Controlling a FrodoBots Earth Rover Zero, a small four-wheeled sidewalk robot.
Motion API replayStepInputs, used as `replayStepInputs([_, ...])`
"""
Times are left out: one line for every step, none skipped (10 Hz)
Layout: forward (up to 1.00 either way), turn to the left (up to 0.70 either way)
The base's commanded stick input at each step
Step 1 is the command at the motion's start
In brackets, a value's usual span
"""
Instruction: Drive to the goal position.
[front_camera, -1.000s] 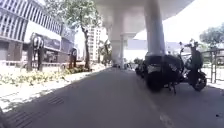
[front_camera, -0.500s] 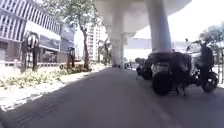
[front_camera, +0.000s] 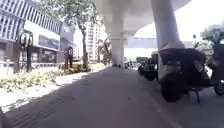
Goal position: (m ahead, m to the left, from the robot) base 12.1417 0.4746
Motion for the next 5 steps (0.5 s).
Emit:
replayStepInputs([0.70,-0.14])
replayStepInputs([0.70,-0.14])
replayStepInputs([0.70,0.00])
replayStepInputs([0.70,0.00])
replayStepInputs([0.70,0.00])
